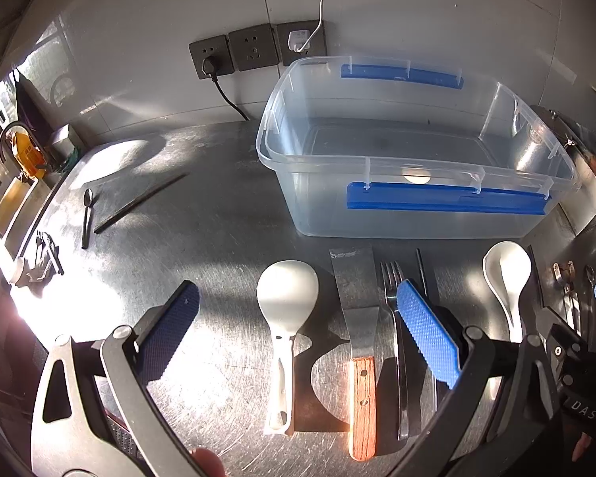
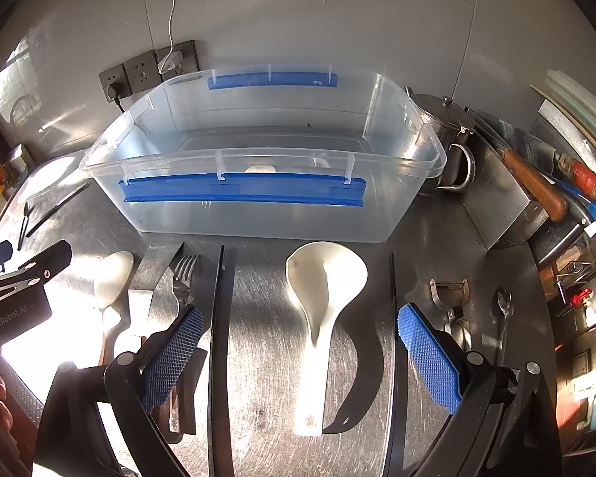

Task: Organize utensils
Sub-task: 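Move both tools over the utensils toward the metal spoon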

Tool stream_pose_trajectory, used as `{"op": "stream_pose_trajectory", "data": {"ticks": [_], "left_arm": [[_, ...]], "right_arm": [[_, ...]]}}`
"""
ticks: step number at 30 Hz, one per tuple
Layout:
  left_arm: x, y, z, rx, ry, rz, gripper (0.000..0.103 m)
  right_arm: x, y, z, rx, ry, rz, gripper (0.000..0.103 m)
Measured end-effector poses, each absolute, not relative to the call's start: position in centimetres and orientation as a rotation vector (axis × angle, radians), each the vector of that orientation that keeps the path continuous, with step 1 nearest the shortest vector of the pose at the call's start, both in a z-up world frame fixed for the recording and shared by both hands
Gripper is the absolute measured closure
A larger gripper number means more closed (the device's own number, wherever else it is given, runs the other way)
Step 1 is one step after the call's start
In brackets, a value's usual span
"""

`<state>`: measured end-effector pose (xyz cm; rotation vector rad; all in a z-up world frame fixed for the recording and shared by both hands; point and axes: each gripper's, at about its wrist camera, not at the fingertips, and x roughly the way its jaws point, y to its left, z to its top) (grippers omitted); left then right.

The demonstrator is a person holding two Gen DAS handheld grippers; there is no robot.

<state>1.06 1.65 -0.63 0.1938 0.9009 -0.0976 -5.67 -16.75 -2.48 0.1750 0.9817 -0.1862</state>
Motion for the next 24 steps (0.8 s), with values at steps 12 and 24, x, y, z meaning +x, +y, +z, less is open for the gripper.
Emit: {"op": "stream_pose_trajectory", "data": {"ticks": [12, 24], "left_arm": [[1.6, 1.7, -1.0, 0.2, 0.924, -0.102, 0.007], [3.3, 3.4, -0.8, 0.121, 0.96, -0.184, 0.007]], "right_arm": [[-5.0, -15.3, -3.7, 0.2, 1.001, -0.156, 0.005], [-5.4, -16.9, -3.7, 0.249, 0.984, -0.167, 0.005]]}}
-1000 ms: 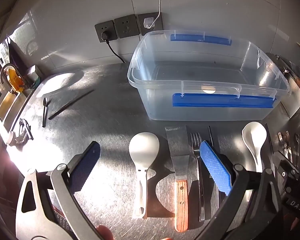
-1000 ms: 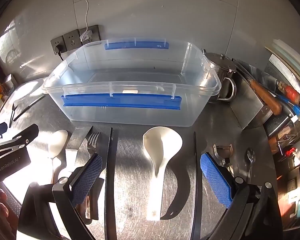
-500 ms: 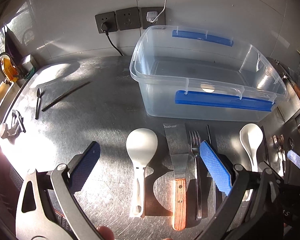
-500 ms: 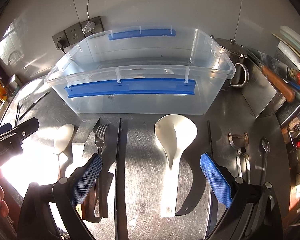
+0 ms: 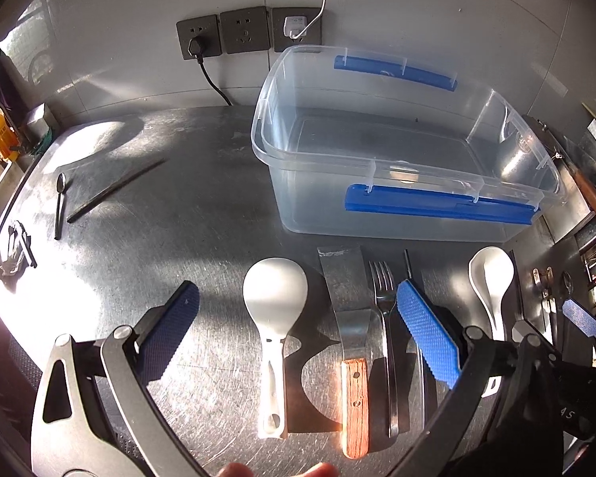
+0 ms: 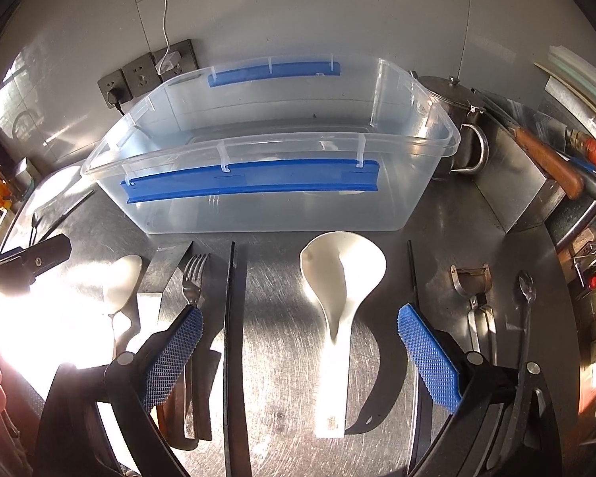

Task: Organize utensils
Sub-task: 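Move both tools over the utensils toward the metal spoon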

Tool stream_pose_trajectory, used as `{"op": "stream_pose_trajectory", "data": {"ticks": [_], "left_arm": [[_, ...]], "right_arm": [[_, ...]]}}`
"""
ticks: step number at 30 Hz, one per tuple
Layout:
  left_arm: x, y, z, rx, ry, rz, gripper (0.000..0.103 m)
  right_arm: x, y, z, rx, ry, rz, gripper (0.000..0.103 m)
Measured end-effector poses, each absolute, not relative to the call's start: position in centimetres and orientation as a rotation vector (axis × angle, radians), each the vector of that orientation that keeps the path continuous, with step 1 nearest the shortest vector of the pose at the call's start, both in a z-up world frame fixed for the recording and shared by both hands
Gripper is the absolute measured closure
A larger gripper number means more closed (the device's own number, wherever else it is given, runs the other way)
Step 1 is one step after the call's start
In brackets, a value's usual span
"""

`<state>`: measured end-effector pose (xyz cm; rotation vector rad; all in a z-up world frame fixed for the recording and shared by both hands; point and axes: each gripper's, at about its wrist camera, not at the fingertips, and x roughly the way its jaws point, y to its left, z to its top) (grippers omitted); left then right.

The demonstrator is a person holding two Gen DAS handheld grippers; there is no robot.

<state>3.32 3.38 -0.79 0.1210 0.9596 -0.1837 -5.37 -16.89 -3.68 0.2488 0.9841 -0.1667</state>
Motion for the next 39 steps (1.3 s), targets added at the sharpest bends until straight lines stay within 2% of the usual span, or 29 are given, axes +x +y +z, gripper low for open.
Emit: {"op": "stream_pose_trajectory", "data": {"ticks": [10, 23, 33, 39], "left_arm": [[4.3, 2.5, -1.9, 0.143, 1.011, -0.294, 0.007], [5.7, 3.2, -2.4, 0.185, 0.986, -0.348, 0.007], [5.0, 1.2, -3.2, 0.223, 1.003, -0.439, 0.007], [3.2, -2.4, -2.4, 0.244, 0.98, -0.438, 0.007]], "right_arm": [[-6.2, -16.1, -4.6, 0.247, 1.038, -0.204, 0.005], [-8.2, -13.1, -5.6, 0.263, 1.098, -0.28, 0.005], [-9.3, -14.7, -5.3, 0.287, 1.093, -0.374, 0.005], [-9.9, -19.6, -5.3, 0.253, 1.082, -0.383, 0.005]]}}
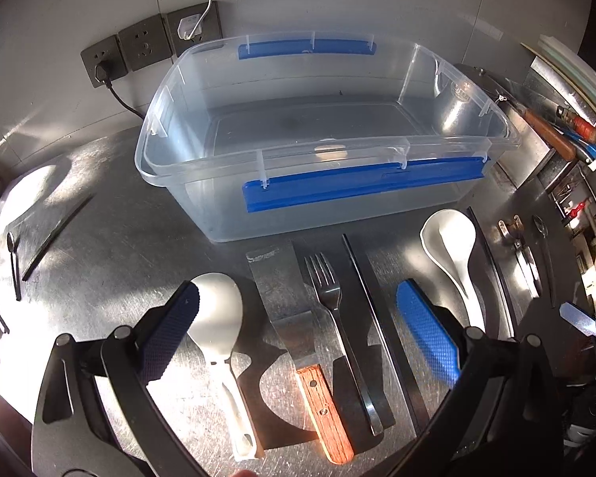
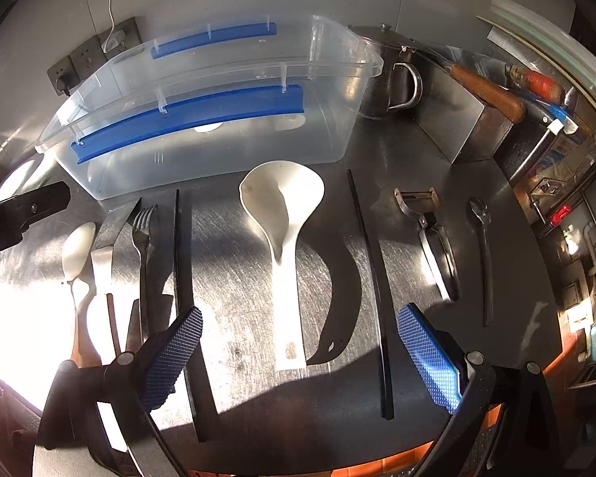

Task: Organize utensils
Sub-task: 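Move both tools over the utensils toward the metal spoon, then grasp the metal spoon handle with the right gripper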

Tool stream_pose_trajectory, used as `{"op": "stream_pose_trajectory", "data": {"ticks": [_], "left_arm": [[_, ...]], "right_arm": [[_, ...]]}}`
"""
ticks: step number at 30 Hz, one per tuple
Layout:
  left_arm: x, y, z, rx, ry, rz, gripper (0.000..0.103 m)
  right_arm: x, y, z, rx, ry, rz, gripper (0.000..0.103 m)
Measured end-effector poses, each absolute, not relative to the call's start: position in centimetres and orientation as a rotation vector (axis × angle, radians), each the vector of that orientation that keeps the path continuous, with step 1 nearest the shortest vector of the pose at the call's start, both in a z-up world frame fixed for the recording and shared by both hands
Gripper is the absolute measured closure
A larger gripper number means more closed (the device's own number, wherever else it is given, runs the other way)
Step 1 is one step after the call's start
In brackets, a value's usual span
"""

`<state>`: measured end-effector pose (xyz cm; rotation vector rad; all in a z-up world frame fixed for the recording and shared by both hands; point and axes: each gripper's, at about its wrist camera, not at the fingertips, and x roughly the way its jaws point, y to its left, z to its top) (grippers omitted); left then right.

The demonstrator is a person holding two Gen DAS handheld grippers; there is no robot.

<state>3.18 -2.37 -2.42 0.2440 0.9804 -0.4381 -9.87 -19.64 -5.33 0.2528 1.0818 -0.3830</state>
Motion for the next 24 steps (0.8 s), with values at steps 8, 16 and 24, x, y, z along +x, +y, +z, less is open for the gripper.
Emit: {"op": "stream_pose_trajectory", "data": {"ticks": [8, 16, 24], "left_arm": [[-0.9, -13.8, -1.1, 0.218, 0.981, -0.521, 0.007], [-3.0, -24.8, -0.9, 0.152, 1.051, -0.602, 0.007], [-1.5, -29.1, -1.5, 0.119, 1.133, -0.649, 0.007]], "right_arm": [[-14.0, -34.5, -7.9, 0.357, 1.124, -0.456, 0.005], [-14.1, -39.8, -12.7, 0.34, 1.259, -0.324, 0.029], [-13.7, -40.3, -14.1, 0.299, 1.271, -0.282, 0.068]]}}
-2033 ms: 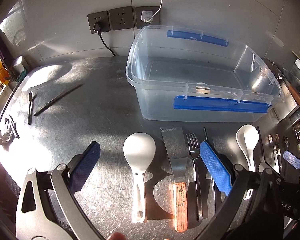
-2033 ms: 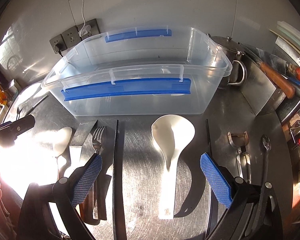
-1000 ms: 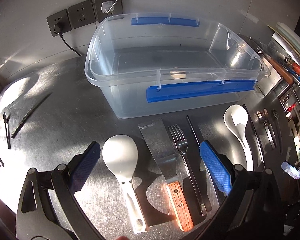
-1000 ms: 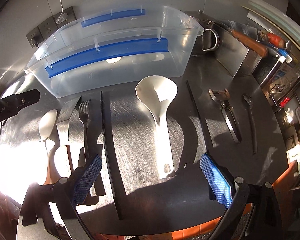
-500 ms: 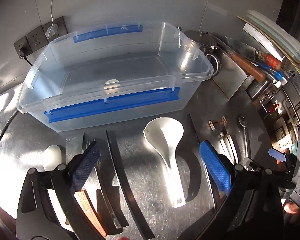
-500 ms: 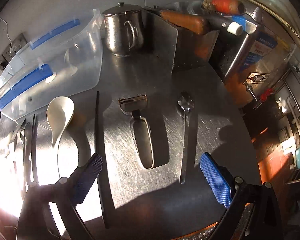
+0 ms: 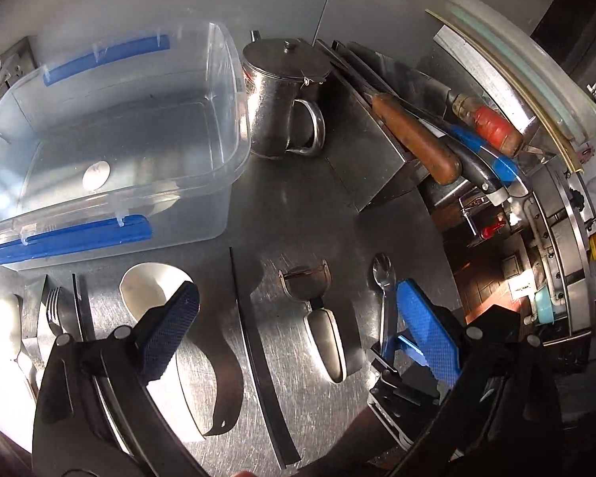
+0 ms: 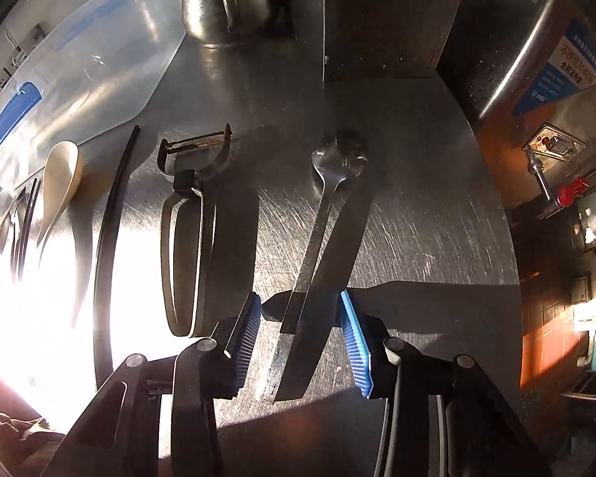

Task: Organize utensils
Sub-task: 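Grasp the metal spoon handle with the right gripper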

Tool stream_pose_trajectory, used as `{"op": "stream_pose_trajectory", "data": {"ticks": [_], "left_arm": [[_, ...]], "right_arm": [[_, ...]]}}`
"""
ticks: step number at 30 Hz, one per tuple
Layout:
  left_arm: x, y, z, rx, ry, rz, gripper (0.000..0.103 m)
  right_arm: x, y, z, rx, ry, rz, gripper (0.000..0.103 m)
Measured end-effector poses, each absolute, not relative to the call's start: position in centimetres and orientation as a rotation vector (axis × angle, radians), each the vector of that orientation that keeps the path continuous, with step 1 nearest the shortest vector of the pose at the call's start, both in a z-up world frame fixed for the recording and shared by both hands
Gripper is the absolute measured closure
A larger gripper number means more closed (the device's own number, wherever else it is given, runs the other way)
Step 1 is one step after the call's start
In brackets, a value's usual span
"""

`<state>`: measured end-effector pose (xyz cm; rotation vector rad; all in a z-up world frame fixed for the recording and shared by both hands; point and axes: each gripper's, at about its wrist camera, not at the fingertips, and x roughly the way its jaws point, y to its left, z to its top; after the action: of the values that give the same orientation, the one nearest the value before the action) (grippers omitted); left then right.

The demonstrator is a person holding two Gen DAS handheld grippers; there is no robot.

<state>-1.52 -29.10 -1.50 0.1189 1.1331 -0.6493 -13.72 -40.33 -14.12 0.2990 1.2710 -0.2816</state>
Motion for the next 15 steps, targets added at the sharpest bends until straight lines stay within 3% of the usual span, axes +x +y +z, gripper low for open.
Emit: {"op": "stream_pose_trajectory", "data": {"ticks": [3, 15], "left_arm": [[-0.3, -30.7, -2.4, 0.076, 1.193, -0.676, 0.007], [-1.9, -41.2, -12.8, 0.044, 1.661, -0.956, 0.007]], "right_arm": [[-14.3, -41.2, -14.0, 0.331, 1.274, -0.269, 0.091], [-19.1, -42.9, -14.3, 0.507, 1.29, -0.227, 0.094]]}}
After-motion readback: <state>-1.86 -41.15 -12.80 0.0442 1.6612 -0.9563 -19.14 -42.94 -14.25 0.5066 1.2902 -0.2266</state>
